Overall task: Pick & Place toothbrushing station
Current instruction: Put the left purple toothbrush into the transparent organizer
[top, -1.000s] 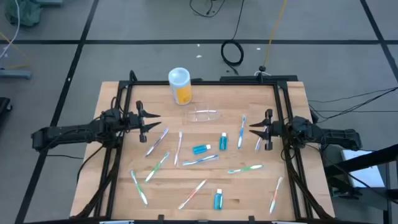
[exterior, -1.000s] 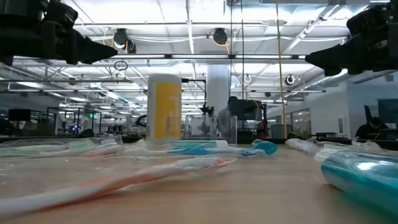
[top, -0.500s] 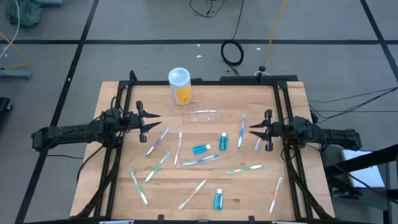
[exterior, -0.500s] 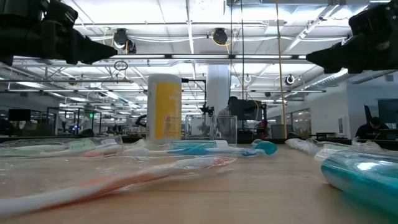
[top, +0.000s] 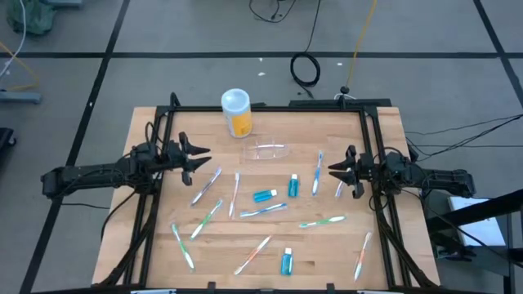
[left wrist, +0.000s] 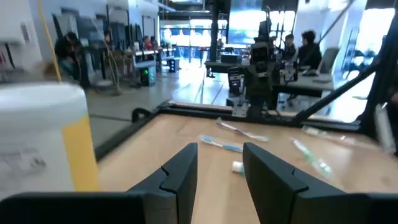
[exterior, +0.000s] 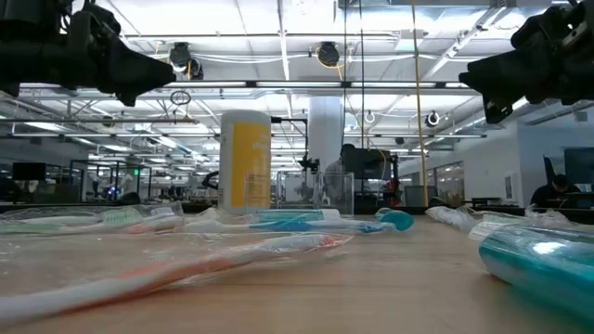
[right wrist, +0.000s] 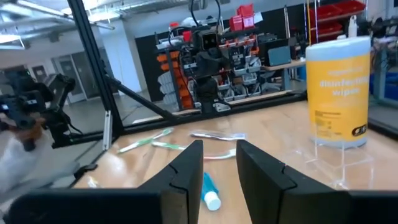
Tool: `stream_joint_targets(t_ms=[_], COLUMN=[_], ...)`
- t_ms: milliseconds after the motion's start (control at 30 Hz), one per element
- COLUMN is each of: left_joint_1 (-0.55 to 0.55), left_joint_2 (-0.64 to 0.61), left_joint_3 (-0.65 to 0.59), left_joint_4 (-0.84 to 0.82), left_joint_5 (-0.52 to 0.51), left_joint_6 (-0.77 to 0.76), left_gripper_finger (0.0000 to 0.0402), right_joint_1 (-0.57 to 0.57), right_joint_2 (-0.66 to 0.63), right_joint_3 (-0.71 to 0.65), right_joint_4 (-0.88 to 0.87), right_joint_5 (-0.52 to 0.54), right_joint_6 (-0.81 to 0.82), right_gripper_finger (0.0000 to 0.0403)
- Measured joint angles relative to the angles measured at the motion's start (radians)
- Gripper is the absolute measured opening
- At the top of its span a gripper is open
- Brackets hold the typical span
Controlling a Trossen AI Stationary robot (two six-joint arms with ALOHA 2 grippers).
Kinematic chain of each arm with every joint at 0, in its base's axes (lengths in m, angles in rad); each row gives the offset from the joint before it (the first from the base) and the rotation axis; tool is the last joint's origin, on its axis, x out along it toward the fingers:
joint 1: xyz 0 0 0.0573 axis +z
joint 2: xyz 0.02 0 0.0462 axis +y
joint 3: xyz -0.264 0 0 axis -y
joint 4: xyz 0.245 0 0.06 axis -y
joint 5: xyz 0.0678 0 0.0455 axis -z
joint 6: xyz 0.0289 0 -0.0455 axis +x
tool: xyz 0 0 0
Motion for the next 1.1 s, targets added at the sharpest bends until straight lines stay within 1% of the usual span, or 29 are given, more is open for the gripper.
stream_joint_targets(t_ms=[133,200,267,333,400,467,500,567,633,700,767,800,867,933,1000,1100], left_joint_1=[0.0,-0.001,-0.001,-0.001,-0.001,-0.001,-0.001,-0.002,-0.002,-0.002,-0.002,-0.003,-0.011,-0.023,-0.034,-0.05], left_joint_2=[0.016,0.041,0.09,0.152,0.222,0.294,0.327,0.396,0.466,0.538,0.6,0.63,0.684,0.735,0.788,0.859], left_joint_3=[0.0,0.0,0.001,0.003,0.029,0.089,0.129,0.231,0.342,0.443,0.51,0.529,0.537,0.529,0.526,0.526], left_joint_4=[-0.05,-0.079,-0.107,-0.116,-0.124,-0.131,-0.167,-0.31,-0.489,-0.671,-0.829,-0.882,-0.925,-0.954,-0.973,-0.956], left_joint_5=[0.001,-0.001,-0.02,-0.042,-0.079,-0.106,-0.106,-0.101,-0.109,-0.125,-0.128,-0.127,-0.123,-0.12,-0.119,-0.12], left_joint_6=[-0.213,-0.226,-0.234,-0.271,-0.315,-0.327,-0.323,-0.311,-0.315,-0.331,-0.375,-0.421,-0.521,-0.578,-0.594,-0.599], left_gripper_finger=[0.0136,0.0136,0.0136,0.0136,0.0136,0.0136,0.0136,0.0136,0.0136,0.0136,0.0136,0.0136,0.0136,0.0136,0.0136,0.0136], right_joint_1=[0.0,0.0,0.0,0.0,0.0,0.0,0.0,-0.001,0.0,0.0,0.0,0.0,0.0,0.0,0.0,0.0], right_joint_2=[0.0,0.0,0.001,0.0,0.0,0.0,0.0,0.0,0.0,0.0,0.0,0.0,0.001,0.001,0.001,0.001], right_joint_3=[0.0,0.001,0.001,0.001,0.001,0.0,0.0,0.0,0.0,0.0,0.0,0.0,0.0,0.0,0.0,0.0], right_joint_4=[0.0,0.001,0.006,0.049,0.107,0.189,0.236,0.313,0.367,0.37,0.342,0.318,0.275,0.25,0.235,0.208], right_joint_5=[0.005,0.034,0.123,0.251,0.375,0.476,0.515,0.555,0.558,0.549,0.549,0.549,0.549,0.549,0.549,0.549], right_joint_6=[-0.05,-0.099,-0.141,-0.189,-0.281,-0.371,-0.394,-0.4,-0.401,-0.399,-0.372,-0.356,-0.328,-0.305,-0.28,-0.265], right_gripper_finger=[0.0091,0.0091,0.0091,0.0091,0.0091,0.0091,0.0091,0.0091,0.0091,0.0091,0.0091,0.0091,0.0091,0.0091,0.0091,0.0091])
